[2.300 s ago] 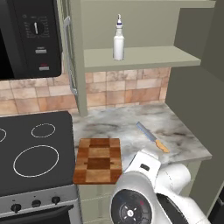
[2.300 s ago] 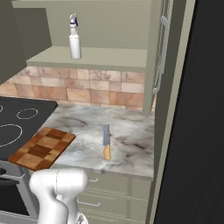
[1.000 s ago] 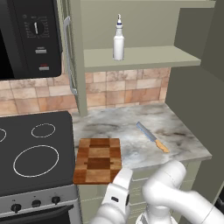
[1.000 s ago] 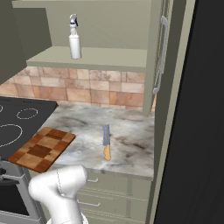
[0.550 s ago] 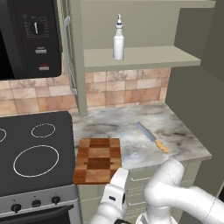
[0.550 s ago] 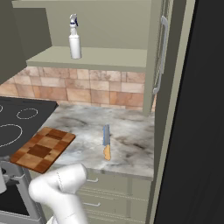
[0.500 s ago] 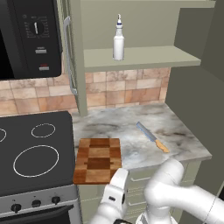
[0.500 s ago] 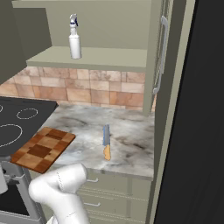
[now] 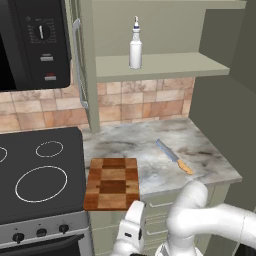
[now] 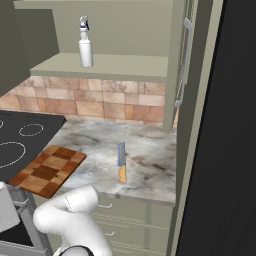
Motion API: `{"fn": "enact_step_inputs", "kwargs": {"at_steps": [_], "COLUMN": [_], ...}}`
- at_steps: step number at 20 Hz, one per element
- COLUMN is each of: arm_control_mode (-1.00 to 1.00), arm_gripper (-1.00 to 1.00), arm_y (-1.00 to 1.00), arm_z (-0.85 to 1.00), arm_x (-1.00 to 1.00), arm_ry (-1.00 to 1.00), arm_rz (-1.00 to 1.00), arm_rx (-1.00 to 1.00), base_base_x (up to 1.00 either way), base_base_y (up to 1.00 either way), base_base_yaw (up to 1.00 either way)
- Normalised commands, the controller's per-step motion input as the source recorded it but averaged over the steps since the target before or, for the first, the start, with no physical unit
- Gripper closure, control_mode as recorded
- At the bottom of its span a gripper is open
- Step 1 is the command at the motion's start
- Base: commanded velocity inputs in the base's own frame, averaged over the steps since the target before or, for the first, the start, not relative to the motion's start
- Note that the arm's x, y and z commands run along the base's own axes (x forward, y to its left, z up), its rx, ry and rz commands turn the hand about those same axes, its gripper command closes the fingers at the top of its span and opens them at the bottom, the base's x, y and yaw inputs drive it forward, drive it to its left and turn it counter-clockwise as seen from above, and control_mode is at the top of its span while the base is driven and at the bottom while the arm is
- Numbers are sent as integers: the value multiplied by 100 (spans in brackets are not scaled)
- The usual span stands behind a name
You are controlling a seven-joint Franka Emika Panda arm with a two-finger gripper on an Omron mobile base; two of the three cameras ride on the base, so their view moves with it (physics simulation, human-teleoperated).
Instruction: Move the cutting board and knife to the sink. Then move spray from the cabinet to the counter.
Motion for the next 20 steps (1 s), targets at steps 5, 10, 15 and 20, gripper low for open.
{"fn": "enact_step_inputs", "kwargs": {"at_steps": [5,10,15,20], "arm_control_mode": [-100,-100,-100,-100], "arm_gripper": [-100,-100,-100,-100], "arm_y": [0,6,14,11], "arm_z": [-22,-25,-26,-22], "arm_x": [19,20,22,24], "arm_ry": [-1,-2,-1,0], "arm_rz": [0,1,3,3], "arm_rx": [-4,-3,-2,-1], "base_base_x": [0,0,0,0], "base_base_y": [0,0,0,0], "base_base_yaw": [0,0,0,0]}}
